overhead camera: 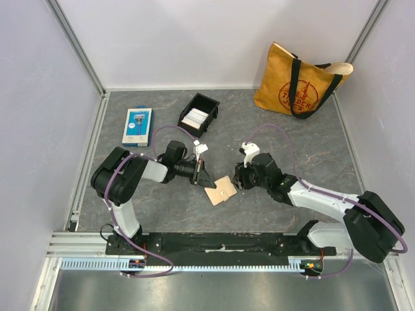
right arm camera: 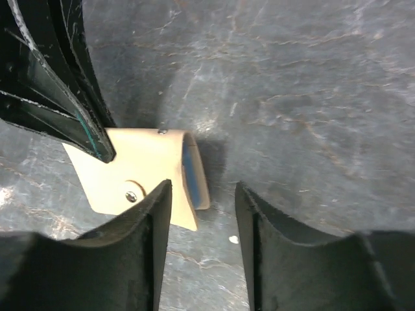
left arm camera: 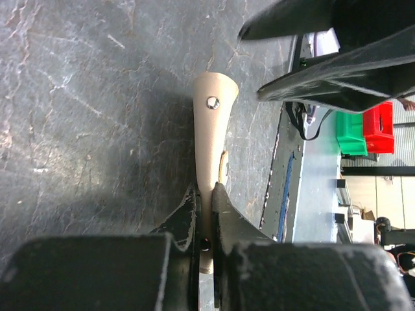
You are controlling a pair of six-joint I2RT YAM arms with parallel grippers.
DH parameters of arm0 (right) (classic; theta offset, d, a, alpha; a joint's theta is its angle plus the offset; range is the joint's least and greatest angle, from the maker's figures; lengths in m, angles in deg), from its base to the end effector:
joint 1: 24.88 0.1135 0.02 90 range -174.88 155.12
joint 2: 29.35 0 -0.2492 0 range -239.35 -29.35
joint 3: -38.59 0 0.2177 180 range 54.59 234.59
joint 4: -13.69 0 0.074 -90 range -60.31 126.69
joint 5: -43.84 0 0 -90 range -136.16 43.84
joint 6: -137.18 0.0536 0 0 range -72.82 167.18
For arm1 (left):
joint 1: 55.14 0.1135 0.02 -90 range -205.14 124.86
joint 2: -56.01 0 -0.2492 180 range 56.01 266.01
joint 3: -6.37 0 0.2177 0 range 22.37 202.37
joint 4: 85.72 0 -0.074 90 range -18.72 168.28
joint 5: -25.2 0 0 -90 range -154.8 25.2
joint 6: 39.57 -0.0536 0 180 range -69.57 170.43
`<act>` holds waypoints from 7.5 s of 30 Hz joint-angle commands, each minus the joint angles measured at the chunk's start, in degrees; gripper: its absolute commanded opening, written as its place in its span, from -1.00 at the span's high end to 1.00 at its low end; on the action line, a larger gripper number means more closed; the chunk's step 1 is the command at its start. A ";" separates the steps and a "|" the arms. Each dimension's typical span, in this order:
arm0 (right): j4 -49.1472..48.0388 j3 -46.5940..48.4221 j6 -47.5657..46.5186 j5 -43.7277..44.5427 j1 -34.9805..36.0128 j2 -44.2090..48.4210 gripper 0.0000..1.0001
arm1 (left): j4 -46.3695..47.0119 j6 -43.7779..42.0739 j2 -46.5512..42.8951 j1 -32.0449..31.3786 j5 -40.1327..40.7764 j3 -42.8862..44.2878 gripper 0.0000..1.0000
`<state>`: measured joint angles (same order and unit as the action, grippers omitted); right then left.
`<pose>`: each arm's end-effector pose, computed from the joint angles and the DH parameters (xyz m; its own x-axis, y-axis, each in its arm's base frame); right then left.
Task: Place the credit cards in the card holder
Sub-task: Open the card holder at the center of the board, then move the storage box to the center of the board.
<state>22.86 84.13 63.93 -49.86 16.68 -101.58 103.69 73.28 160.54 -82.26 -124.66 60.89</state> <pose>0.1786 0.1630 0.1783 -0.6218 -0.1669 -0.7652 -0.5451 0.7938 0.2698 0.2450 -0.1776 0.1223 -0.8496 0.2161 -0.4811 0.5246 0.2512 -0.8135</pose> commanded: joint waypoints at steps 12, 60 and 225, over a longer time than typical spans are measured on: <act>-9.51 -4.49 12.60 -15.10 -0.08 -0.79 -0.04 | -4.40 -2.99 -0.47 0.04 3.34 0.94 0.97; -18.48 1.14 14.36 -18.09 8.45 -11.45 0.81 | -2.46 1.76 -2.40 -1.54 10.55 -0.91 0.97; 21.68 55.64 -1.80 25.85 -13.08 -40.81 0.66 | -42.72 7.47 -46.52 0.92 52.03 2.26 -0.91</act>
<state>44.37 141.85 66.99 -23.61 4.25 -147.89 58.69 81.23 113.48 -81.82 -71.17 62.18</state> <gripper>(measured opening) 0.209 0.954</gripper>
